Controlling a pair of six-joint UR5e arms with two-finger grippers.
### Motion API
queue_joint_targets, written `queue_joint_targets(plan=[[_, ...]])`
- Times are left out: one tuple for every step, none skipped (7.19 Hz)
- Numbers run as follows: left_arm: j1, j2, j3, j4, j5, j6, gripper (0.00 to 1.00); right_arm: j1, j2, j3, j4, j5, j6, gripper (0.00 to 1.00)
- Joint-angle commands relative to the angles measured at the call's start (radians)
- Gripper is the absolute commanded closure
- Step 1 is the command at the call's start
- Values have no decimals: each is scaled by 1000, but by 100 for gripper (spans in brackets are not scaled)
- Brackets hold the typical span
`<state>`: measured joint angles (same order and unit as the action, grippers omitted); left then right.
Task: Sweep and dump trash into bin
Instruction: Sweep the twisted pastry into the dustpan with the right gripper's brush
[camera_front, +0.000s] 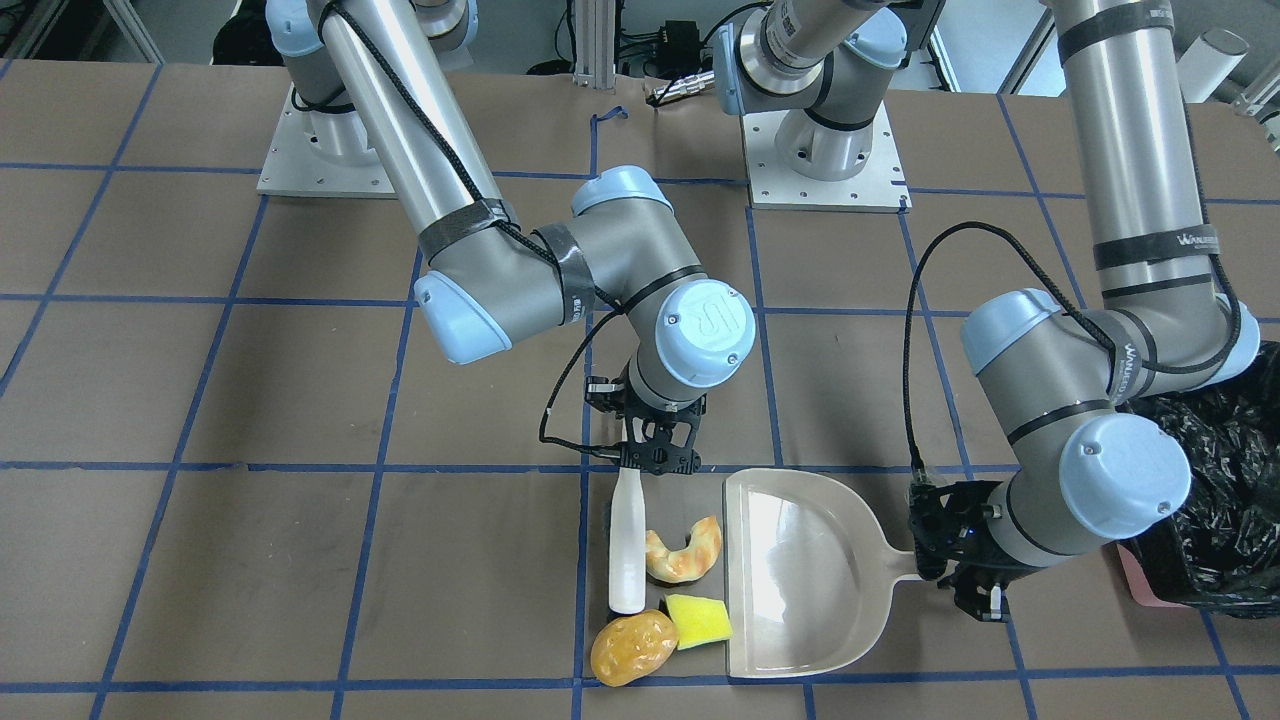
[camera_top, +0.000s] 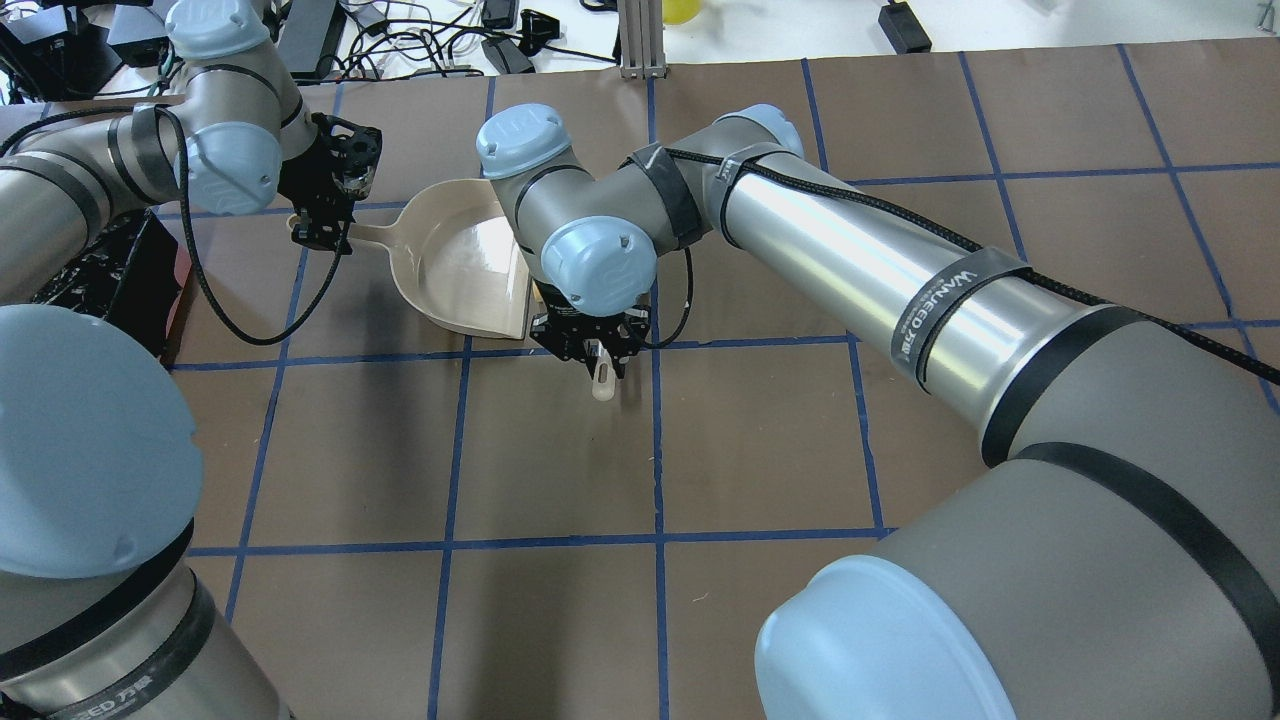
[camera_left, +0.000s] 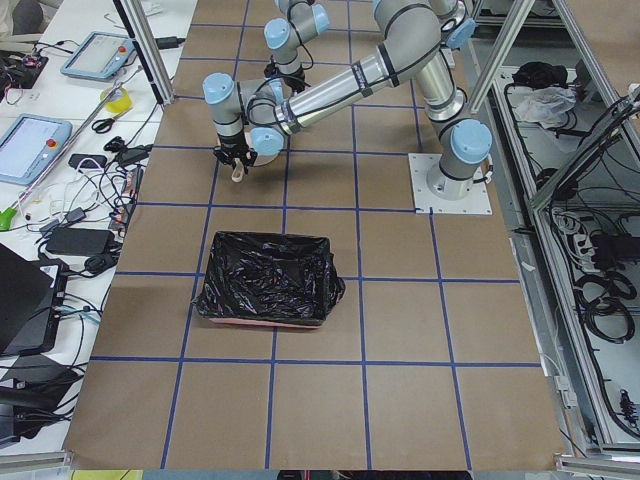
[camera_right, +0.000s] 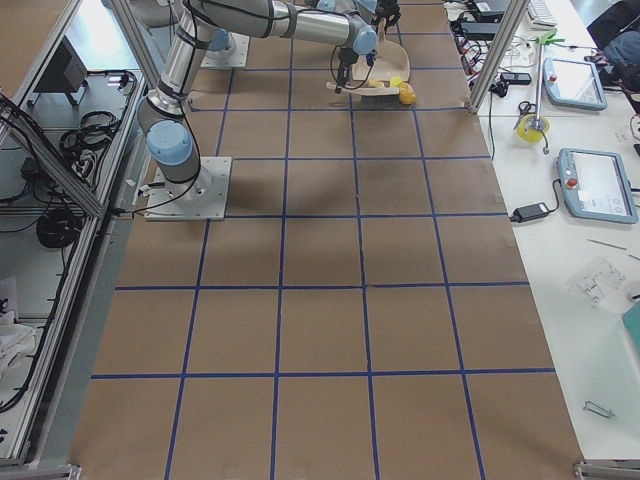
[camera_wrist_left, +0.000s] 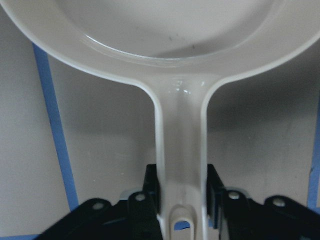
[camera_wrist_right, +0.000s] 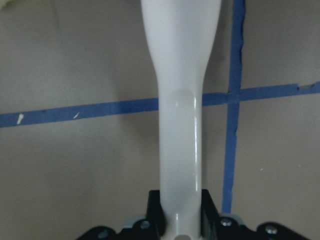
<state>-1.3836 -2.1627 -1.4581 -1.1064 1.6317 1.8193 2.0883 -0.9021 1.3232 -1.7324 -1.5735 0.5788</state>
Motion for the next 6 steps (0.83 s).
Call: queue_joint_targets(plan=[[0,0,-4,0,-6,0,96,41,18,-24,-15,20,39,100],[0,1,-5,2,-6,0,96,67,34,-35,-41,36,73,100],[0,1,-7,2,-7,2,96,85,51,-45,-62,62,101,100],[0,1,-7,2,-9,0,96,99,51,-52,-65,69,107,100],[0,1,-7,2,-7,0,96,113,52,-61,-84,113,133,100],[0,1,-8,2,-7,0,96,124,64,-77,-94,121,156,100]])
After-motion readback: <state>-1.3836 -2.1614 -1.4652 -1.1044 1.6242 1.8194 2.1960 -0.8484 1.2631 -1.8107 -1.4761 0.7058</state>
